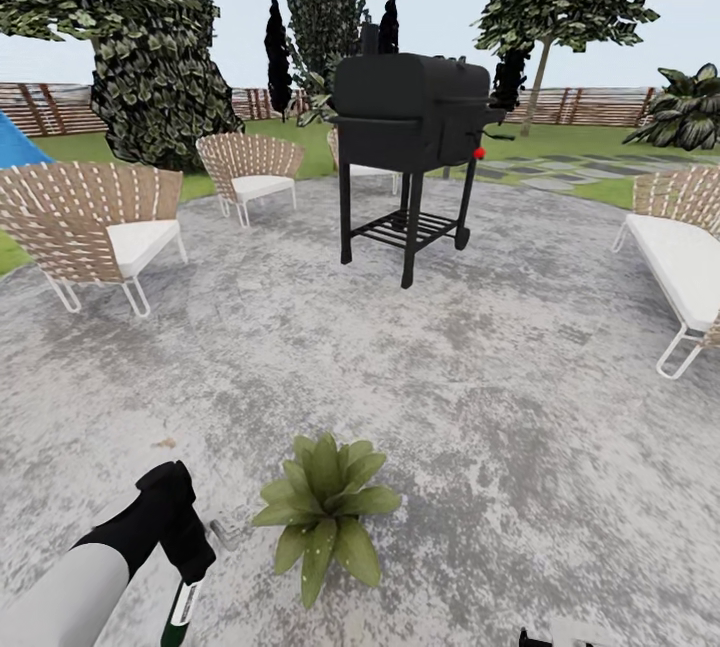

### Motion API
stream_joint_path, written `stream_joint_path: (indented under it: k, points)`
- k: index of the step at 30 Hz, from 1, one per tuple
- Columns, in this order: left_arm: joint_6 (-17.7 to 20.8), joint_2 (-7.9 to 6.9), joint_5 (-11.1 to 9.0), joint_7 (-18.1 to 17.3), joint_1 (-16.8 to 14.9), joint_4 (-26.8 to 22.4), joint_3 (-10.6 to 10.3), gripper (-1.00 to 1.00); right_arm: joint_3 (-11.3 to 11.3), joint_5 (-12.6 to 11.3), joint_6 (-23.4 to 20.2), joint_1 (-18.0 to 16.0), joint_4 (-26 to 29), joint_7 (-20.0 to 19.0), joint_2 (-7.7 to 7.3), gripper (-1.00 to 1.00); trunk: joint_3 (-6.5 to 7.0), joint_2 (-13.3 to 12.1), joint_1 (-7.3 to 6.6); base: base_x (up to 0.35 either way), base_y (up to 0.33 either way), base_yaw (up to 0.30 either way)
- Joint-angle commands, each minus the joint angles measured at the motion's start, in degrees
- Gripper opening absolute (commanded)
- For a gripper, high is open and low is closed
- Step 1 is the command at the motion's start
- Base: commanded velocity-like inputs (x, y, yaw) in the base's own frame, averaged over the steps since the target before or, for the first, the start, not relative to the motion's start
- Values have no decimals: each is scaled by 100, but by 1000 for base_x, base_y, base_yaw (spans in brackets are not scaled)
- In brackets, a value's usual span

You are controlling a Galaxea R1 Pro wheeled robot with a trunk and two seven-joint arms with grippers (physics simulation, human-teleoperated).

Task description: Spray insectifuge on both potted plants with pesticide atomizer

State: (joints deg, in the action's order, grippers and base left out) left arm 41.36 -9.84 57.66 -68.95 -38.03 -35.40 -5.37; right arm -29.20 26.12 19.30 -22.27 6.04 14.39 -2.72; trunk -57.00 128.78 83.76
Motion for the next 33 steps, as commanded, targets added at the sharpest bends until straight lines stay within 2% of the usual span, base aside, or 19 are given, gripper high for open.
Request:
stream_joint_path:
  k: [1,12,16,22,28,31,33]
  points:
    - [47,-6,17,-34,-2,-9,-34,-100,-42,60,21,-5,-10,20,0,100,-10,2,0,82,26,0]
    - [46,-10,17,-31,-2,-9,-22,-100,-42,60,30,-5,-7,20,0,100,-15,2,0,36,3,-19]
    - [43,-65,17,-23,-2,-4,-2,-100,-42,60,28,-5,-7,20,0,100,-15,2,0,252,140,-209]
    - [40,-123,26,-22,9,8,3,-100,-42,60,30,-5,-7,20,0,100,-15,2,0,91,157,-32]
    - [14,-343,20,-20,94,75,2,-100,-42,60,30,-5,-7,20,0,100,-15,2,0,4,8,-1]
    - [-1,-292,10,108,299,73,-25,-100,-42,60,30,-5,-7,19,0,100,-15,2,0,0,0,0]
    - [0,-197,-42,430,362,76,-28,-100,-42,60,28,-5,-7,16,0,100,-15,2,0,0,0,0]
